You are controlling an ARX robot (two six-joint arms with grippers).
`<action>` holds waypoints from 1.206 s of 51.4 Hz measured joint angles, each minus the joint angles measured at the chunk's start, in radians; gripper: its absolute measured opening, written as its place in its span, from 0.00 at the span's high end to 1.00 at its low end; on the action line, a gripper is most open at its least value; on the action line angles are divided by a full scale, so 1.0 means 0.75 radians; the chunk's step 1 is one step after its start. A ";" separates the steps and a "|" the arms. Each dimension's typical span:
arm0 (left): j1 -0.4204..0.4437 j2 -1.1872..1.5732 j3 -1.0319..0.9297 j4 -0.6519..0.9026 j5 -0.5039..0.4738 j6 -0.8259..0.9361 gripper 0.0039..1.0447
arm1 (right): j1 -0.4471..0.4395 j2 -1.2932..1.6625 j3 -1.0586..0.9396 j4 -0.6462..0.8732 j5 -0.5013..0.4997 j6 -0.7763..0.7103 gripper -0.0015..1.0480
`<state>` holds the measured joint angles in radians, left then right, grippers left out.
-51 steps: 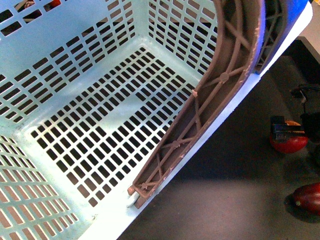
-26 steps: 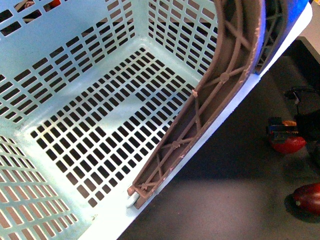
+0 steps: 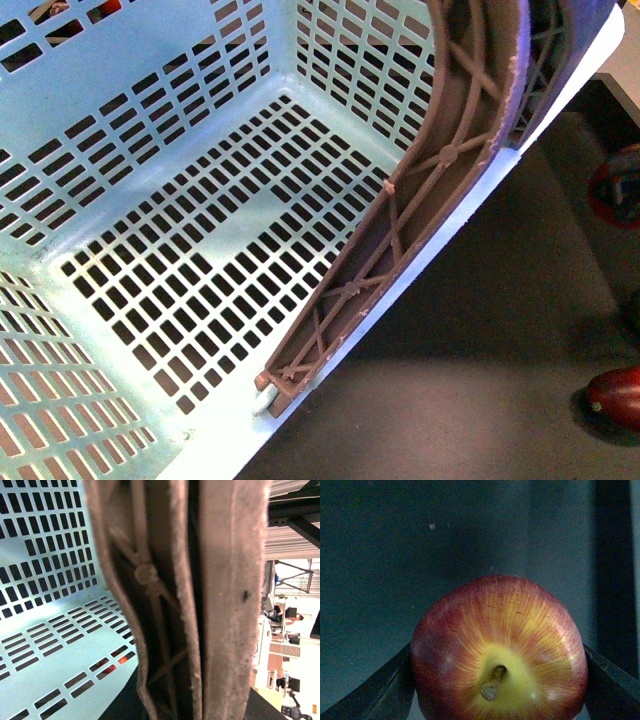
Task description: Pick apple with right arm and hold basket with left
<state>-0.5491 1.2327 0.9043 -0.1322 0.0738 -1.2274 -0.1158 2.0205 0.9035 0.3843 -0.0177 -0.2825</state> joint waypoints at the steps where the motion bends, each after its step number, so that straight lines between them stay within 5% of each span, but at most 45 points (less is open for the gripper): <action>1: 0.000 0.000 0.000 0.000 0.000 0.000 0.84 | -0.002 -0.051 -0.021 -0.005 -0.015 -0.006 0.24; 12: 0.000 0.000 0.000 0.000 0.000 0.000 0.84 | 0.034 -0.643 -0.166 -0.140 -0.138 -0.004 0.24; 25: 0.000 0.000 0.000 0.000 -0.001 0.000 0.84 | 0.278 -1.035 -0.117 -0.223 -0.121 0.091 0.24; 47: 0.000 0.000 0.000 0.000 -0.002 0.000 0.84 | 0.782 -0.928 -0.076 -0.192 0.003 0.218 0.24; 57: 0.000 0.000 0.000 0.000 0.001 0.003 0.84 | 0.870 -0.892 -0.103 -0.188 0.035 0.228 0.24; 62: 0.000 0.000 0.000 0.000 0.003 0.005 0.84 | 0.884 -0.879 -0.107 -0.188 0.046 0.230 0.15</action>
<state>-0.5491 1.2327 0.9043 -0.1322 0.0761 -1.2240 0.5472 1.3609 0.8230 0.2432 0.0170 -0.1101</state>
